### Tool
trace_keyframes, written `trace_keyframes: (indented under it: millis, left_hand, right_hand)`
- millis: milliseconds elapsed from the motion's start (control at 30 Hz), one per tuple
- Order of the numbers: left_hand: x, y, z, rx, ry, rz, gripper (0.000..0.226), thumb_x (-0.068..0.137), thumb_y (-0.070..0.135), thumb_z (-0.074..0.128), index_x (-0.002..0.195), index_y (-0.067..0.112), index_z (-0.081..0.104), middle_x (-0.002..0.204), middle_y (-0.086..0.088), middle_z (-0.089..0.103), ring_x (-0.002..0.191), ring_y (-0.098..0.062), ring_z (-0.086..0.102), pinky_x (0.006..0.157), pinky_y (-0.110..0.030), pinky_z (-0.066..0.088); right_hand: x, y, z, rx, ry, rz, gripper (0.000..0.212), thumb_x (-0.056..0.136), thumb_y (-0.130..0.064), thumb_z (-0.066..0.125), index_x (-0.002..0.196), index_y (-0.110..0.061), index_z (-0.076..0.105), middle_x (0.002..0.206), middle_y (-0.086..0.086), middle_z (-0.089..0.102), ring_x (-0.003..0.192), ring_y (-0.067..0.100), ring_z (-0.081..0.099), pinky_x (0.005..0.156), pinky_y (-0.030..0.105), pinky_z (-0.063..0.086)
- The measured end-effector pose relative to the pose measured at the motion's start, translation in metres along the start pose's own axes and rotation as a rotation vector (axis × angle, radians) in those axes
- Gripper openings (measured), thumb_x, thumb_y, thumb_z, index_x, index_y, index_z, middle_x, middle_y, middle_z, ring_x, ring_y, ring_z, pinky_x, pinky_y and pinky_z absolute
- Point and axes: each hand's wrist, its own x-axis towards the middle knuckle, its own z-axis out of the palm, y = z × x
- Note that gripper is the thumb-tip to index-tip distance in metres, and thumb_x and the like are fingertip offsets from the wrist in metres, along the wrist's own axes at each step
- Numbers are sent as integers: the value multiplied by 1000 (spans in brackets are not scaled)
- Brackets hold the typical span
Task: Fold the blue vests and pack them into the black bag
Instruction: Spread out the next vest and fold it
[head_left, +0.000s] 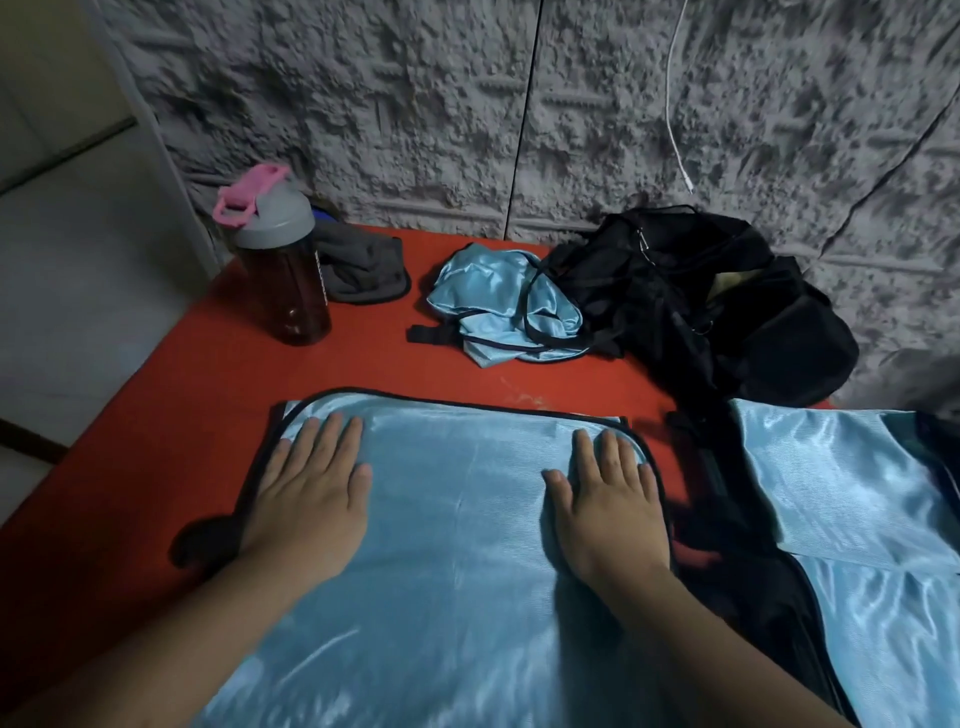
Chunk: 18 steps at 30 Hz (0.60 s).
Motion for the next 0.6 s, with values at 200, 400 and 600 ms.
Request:
trace_keyframes:
  millis: [200,400,600]
  left_hand:
    - [18,-13,-7,5,-44,32,83,85,52,-17,161,24,0,169,8,-5,155,-12,-9,125,-35,-9]
    - [-20,-1,-22,-163,-8,94,81,92,53,-2,160,13,17,168,-4,16,155,-23,7,127,-42,4]
    - [-86,-11,-12,-94,-27,73,78,96,53,3,160,12,20,167,-4,19,155,-20,11,126,-39,1]
  right_hand:
    - [9,-12,3,5,15,-29,72,102,-62,9,163,-23,3,171,8,3,157,25,-4,127,45,1]
    - [-20,-46,-17,127,47,-124,67,106,-50,17,163,-18,3,170,8,-1,157,24,-8,127,44,-5]
    - [-127,-73,21,148,16,-287,71,102,-57,14,163,-19,14,170,7,10,157,23,-4,126,46,-2]
